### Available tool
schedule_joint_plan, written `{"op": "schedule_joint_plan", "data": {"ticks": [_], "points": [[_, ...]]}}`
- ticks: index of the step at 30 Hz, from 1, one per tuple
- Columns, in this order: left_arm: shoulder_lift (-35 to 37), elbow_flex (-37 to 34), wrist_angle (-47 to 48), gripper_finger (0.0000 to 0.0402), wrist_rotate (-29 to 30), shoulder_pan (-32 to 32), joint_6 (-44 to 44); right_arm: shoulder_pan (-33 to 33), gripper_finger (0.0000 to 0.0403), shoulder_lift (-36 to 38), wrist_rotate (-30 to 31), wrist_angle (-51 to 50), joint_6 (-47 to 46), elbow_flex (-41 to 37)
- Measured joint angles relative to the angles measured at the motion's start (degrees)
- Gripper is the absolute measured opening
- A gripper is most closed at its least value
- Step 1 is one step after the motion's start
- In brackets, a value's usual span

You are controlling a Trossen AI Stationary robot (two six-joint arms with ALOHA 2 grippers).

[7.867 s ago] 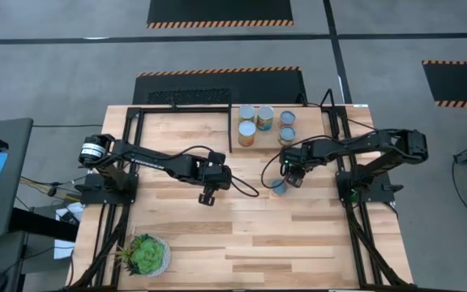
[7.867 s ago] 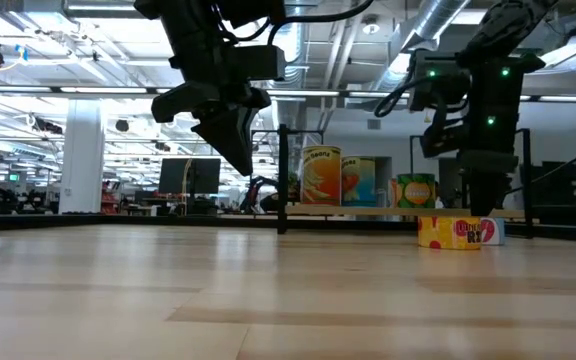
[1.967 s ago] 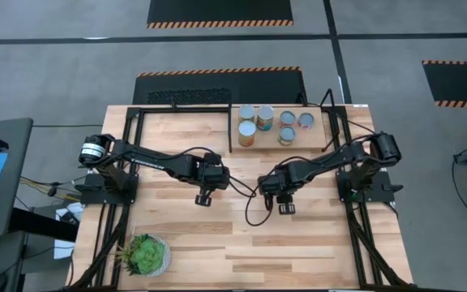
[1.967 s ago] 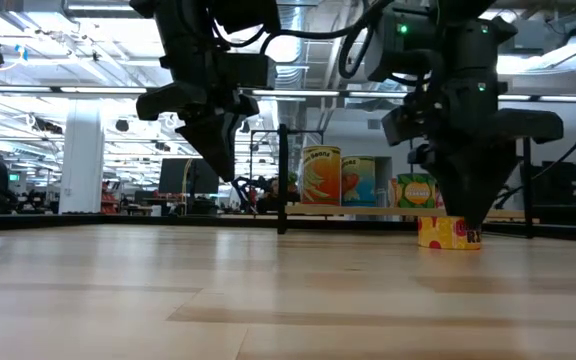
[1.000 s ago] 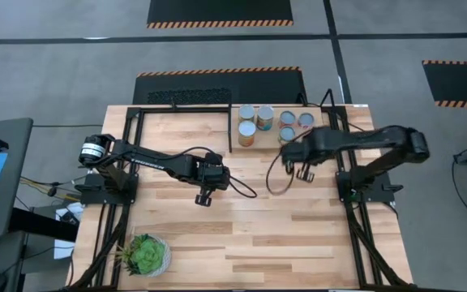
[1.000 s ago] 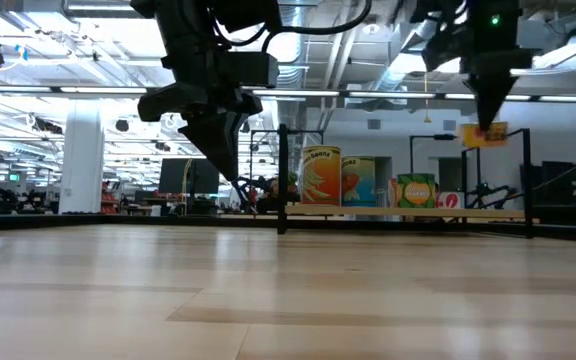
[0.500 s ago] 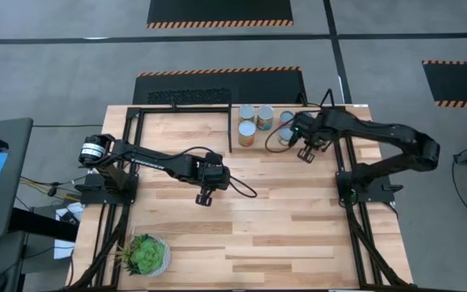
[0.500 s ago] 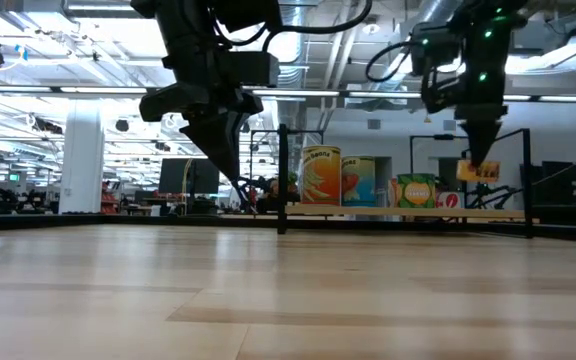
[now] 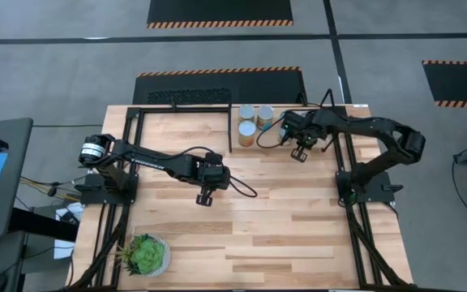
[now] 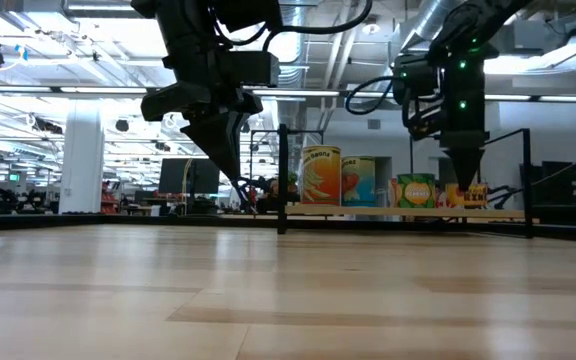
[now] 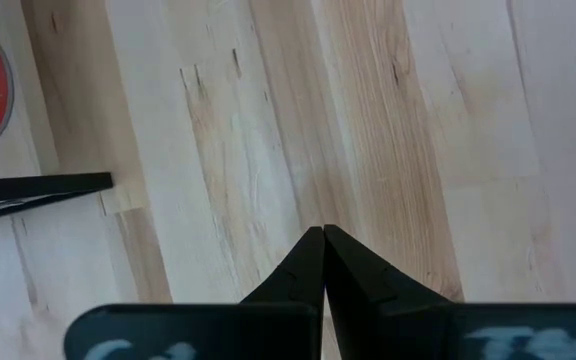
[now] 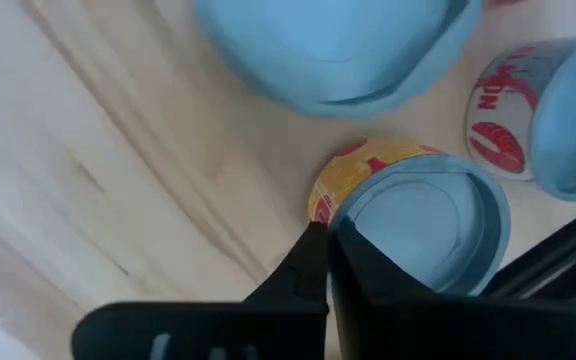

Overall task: Pick and place cans onto a shelf
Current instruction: Put the canned pineapple rings on the shelf

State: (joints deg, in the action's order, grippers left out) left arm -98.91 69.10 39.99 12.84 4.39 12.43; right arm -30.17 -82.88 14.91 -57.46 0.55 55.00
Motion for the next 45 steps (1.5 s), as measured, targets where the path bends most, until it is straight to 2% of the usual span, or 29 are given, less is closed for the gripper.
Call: {"op": "schedule_joint_plan", "data": {"ticks": [20, 45], "points": [[0.0, 0.0, 0.0, 0.0, 0.0, 0.0, 0.0, -2.3, 0.006, 0.0, 0.0, 1.7, 0.1, 0.1], [0.0, 0.0, 0.0, 0.0, 0.0, 0.0, -0.2, -2.3, 0.0062, 0.0, 0.1, 2.4, 2.9, 0.1]]}}
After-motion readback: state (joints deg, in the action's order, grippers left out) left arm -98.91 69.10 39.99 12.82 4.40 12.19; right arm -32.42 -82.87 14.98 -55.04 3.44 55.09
